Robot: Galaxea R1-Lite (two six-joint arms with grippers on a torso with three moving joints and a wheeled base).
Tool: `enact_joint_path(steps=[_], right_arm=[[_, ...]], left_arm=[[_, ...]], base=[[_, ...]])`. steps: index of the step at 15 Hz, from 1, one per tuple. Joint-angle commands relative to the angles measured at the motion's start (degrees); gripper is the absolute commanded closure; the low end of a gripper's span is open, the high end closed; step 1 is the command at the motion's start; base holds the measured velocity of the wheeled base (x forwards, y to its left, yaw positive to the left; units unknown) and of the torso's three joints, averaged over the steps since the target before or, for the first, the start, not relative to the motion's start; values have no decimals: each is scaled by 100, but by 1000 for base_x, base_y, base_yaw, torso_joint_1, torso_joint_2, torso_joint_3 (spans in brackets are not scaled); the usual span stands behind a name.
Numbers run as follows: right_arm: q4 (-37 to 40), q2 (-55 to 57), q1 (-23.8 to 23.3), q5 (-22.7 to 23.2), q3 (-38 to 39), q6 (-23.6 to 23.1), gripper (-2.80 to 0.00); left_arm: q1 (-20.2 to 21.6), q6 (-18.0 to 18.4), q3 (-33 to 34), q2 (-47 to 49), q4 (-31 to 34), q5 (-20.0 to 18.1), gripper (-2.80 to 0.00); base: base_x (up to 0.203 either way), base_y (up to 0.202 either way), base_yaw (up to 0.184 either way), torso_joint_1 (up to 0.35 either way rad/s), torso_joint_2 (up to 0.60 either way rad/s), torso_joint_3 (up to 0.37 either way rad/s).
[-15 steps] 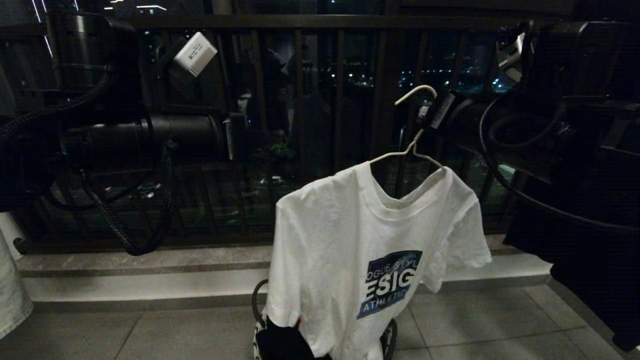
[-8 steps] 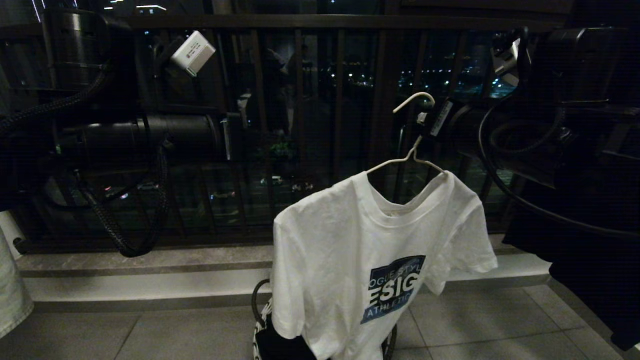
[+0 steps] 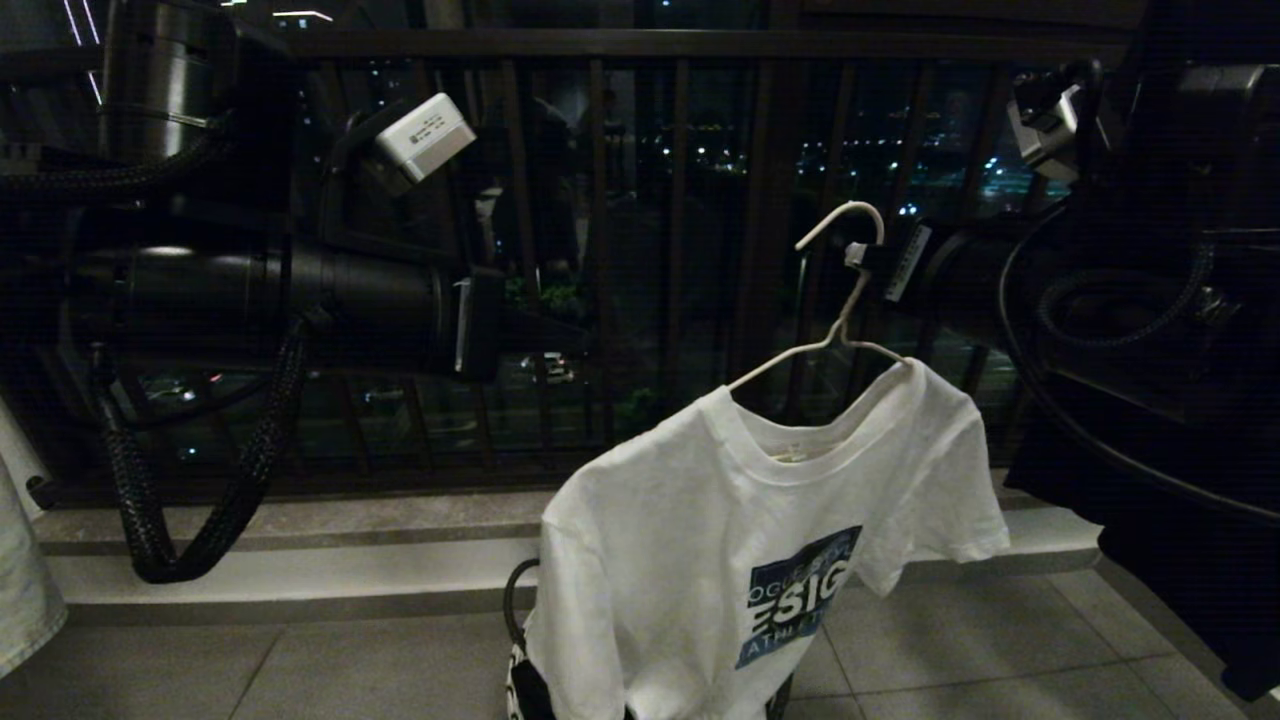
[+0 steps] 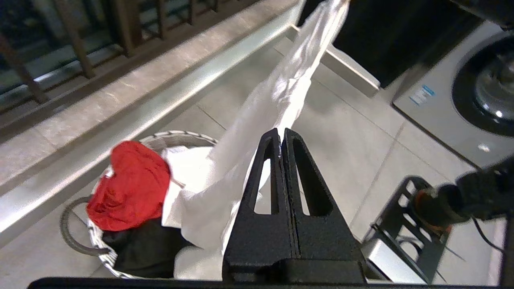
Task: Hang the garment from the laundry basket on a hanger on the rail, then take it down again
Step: Hang the clothes rack on the clothesline
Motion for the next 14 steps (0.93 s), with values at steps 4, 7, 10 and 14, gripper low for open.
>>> enact_joint_path(steps=[4, 7, 10, 14], right_arm=[[-17, -166, 88, -21, 111, 4, 0], [-18, -165, 88, -21, 120, -23, 0], [-27, -165, 88, -21, 155, -51, 0], [-35, -191, 88, -29, 190, -77, 0]], left_arm=[[-92, -30, -294, -34, 417, -7, 0], [-92, -24, -295, -7, 417, 2, 0], [-92, -21, -295, -25, 417, 2, 0], [-111, -21, -295, -73, 417, 2, 0]], base=[[0, 0, 0, 0, 0, 0], [0, 0, 0, 0, 0, 0], [0, 0, 0, 12, -109, -139], [0, 0, 0, 68, -412, -326]])
